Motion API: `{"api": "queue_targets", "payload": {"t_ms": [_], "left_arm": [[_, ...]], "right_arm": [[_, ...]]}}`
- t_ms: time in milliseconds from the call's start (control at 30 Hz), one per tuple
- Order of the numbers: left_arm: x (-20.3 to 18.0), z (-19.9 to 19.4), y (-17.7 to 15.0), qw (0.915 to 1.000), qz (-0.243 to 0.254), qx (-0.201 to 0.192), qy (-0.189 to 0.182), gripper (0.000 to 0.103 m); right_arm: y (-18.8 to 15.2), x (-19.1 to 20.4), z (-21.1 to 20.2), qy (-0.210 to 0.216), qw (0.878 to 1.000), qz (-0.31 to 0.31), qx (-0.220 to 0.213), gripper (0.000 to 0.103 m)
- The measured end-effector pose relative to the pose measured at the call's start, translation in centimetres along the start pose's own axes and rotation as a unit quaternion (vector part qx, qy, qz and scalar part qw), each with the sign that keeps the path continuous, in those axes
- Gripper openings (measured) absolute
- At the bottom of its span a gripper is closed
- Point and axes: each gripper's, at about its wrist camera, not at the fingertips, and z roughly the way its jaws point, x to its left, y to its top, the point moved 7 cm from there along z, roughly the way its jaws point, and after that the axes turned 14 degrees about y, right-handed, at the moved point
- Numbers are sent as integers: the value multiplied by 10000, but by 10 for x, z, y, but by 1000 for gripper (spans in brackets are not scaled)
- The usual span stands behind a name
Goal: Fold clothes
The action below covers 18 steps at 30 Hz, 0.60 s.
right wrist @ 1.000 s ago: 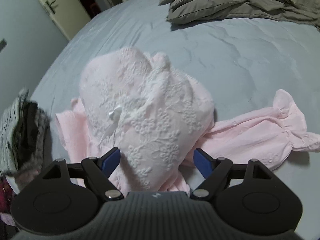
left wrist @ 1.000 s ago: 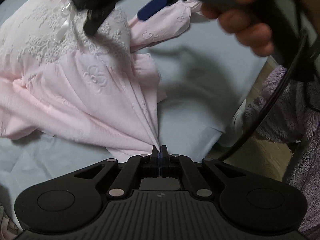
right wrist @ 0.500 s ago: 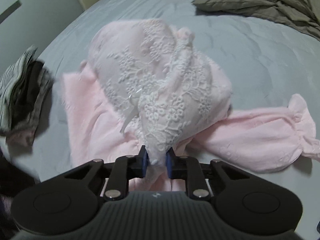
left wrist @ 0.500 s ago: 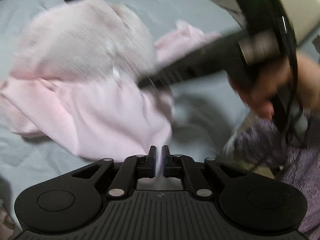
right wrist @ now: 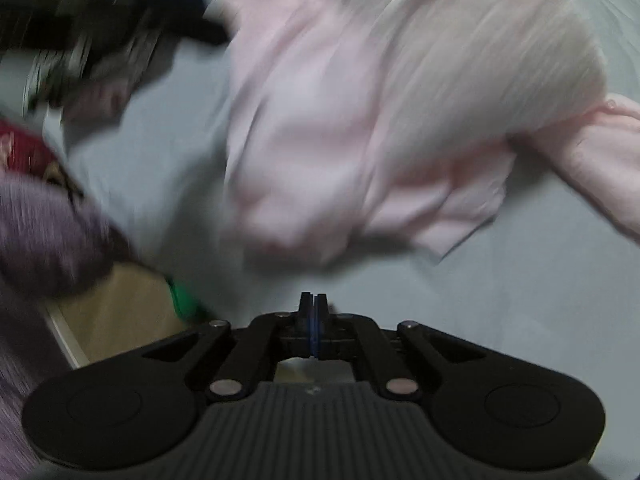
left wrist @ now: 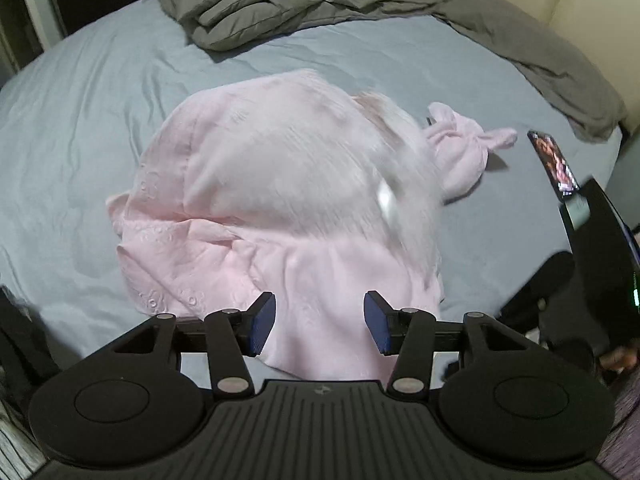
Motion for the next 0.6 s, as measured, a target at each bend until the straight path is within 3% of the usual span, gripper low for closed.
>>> {"api": "queue_targets", "payload": {"t_ms": [167, 333, 367, 400, 467, 600], "left_arm": [[-12, -3, -3, 9995, 138, -175, 212, 54], [-2, 3, 14, 9986, 47, -326, 404, 54], [2, 5, 19, 9984, 18, -374, 433, 55], [6, 6, 23, 9980, -10, -422, 462, 56], [12, 10, 31, 9974, -52, -521, 503, 60], [28, 24, 44, 9961, -51, -656, 591, 64]], "right_arm": [[8, -14, -27, -193, 9983, 44, -547, 6], [34, -44, -63, -465, 9911, 414, -1180, 11], [37, -50, -70, -527, 9890, 480, -1295, 16], [40, -56, -77, -588, 9868, 544, -1407, 37], [46, -67, -92, -710, 9815, 648, -1654, 54], [56, -88, -113, -857, 9739, 842, -1925, 54]]}}
